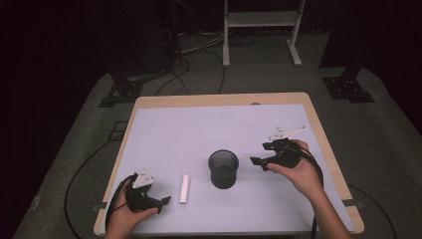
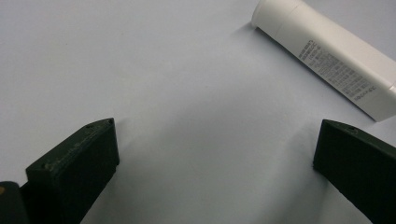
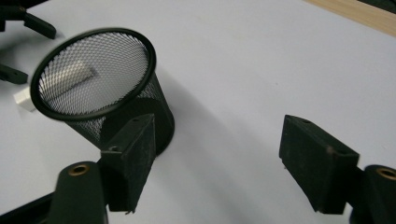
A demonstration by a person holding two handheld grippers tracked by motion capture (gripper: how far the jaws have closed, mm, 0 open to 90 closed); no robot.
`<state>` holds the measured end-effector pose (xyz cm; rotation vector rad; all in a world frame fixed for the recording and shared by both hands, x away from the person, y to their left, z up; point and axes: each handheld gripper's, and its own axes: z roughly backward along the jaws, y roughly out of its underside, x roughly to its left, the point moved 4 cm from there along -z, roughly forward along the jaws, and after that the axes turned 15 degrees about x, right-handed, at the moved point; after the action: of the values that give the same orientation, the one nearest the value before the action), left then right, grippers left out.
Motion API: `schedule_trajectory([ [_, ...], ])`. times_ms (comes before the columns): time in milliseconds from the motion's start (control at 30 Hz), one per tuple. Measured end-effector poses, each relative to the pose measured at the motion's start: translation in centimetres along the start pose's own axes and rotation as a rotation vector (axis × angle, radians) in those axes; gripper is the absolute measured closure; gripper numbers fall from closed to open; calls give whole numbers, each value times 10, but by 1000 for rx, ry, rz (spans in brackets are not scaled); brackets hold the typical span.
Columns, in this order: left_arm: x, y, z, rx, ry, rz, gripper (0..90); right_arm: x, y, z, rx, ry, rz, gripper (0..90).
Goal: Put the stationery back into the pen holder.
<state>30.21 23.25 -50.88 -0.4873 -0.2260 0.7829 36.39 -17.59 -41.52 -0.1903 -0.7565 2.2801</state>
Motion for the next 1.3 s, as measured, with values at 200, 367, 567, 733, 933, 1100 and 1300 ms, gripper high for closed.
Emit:
schedule_trajectory([
  [200, 0, 0, 0, -1, 0, 1, 0, -8, 25, 0, -3, 21, -40, 224],
  [367, 0, -1, 0, 2, -1, 0, 0, -12, 44, -6, 15, 35, -58, 216],
  [567, 0, 0, 0, -1, 0, 1, 0, -15, 62, -12, 27, 47, -87, 204],
  [733, 0, 0, 0, -2, 1, 1, 0, -20, 74, -17, 35, 68, -95, 201],
  [933, 0, 0, 1, 1, -1, -1, 0, -23, 90, -27, 57, 89, -98, 204],
  [1100, -2, 0, 3, -12, 8, 13, 0, -25, 99, -38, 97, 117, -92, 198],
  [1300, -8, 1, 12, -40, 10, 15, 0, -24, 104, -40, 45, 134, -72, 179],
])
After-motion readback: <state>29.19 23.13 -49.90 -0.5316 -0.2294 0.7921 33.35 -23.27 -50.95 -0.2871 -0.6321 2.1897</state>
